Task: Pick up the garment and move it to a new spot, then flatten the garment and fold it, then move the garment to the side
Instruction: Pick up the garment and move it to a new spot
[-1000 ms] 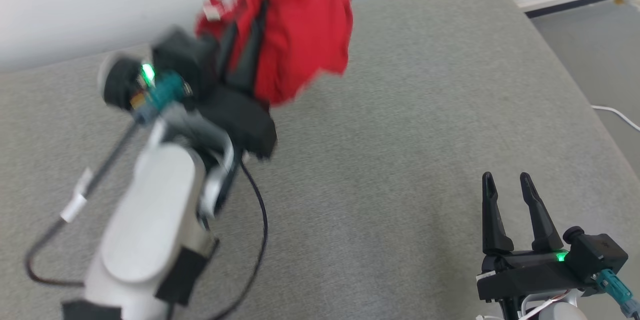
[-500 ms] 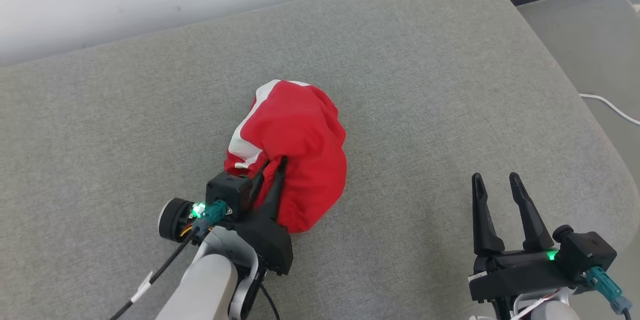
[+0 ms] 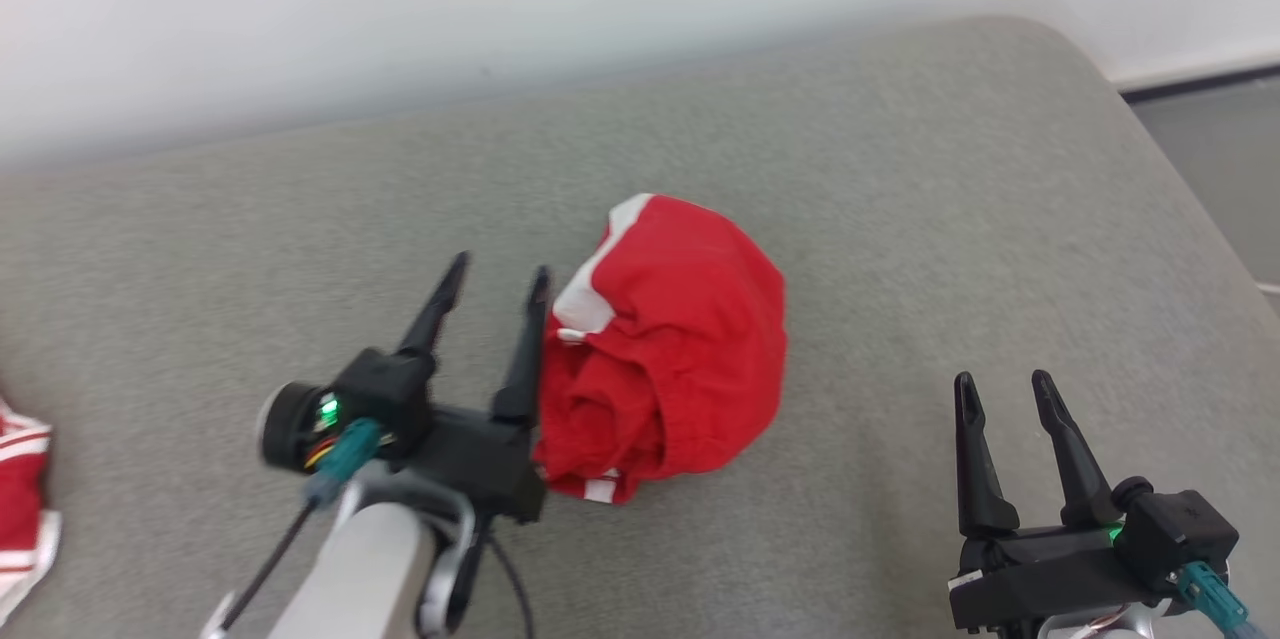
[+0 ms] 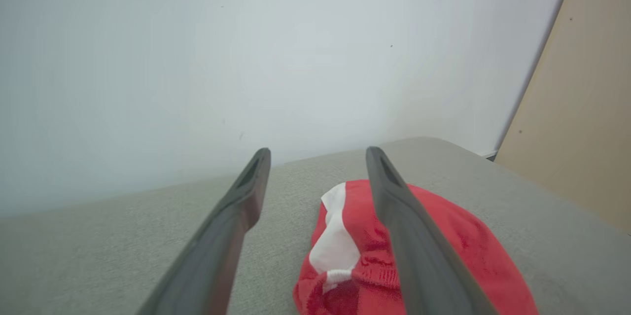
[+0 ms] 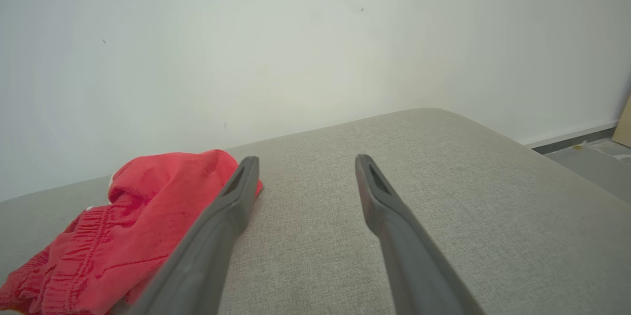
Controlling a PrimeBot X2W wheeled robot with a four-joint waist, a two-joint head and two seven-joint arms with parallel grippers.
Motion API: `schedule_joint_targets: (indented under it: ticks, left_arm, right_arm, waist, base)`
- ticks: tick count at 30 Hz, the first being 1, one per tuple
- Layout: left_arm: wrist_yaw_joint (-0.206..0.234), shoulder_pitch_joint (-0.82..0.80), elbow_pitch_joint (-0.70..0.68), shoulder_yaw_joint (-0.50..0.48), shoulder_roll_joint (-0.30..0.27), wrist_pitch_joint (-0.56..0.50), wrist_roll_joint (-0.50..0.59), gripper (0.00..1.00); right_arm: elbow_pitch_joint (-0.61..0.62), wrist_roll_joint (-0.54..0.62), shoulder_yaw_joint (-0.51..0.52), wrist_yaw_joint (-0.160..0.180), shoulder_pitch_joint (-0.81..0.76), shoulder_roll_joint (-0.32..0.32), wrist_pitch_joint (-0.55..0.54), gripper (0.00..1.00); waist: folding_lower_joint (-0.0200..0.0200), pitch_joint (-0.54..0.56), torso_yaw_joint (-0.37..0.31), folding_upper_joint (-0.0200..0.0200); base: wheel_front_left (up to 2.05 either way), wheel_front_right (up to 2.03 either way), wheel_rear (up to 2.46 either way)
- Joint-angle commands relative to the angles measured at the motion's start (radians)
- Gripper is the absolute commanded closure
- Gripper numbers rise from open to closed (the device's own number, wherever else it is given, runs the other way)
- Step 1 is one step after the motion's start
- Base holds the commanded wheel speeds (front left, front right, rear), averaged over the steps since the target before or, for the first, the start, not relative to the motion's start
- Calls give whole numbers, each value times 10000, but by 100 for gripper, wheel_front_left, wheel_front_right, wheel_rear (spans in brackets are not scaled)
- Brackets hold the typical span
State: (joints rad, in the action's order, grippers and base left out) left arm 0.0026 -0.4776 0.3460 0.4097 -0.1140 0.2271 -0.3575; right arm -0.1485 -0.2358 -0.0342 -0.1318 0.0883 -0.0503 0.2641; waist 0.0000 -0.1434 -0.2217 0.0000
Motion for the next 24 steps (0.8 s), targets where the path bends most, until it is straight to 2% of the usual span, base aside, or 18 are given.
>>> schedule_joint_targets:
  ticks: [1,13,18,24]
  left_arm:
    - [71,259,-66,-87,-132,54,-39,0]
    - [661,2327,-1574,-1682,-1612,358,-302,0]
    - [955,3425,-2416,-2380,-1773,380,-317,0]
    - [908,4263,-2944,-2670,-1484,386,-44,0]
  right_arm:
    - [37,68,35,21,-139,0,6,0]
    - [302,292,70,21,-567,-1,6,0]
    - [314,341,109,21,-694,-1,6,0]
    - [286,377,146,21,-788,-1,6,0]
  waist:
    - [0,559,669,0]
    - [0,1129,1740,0]
    - [0,1177,1954,0]
    - [0,1192,2034,0]
  base:
    - [0,0,0]
    - [0,0,0]
    - [0,0,0]
    - [0,0,0]
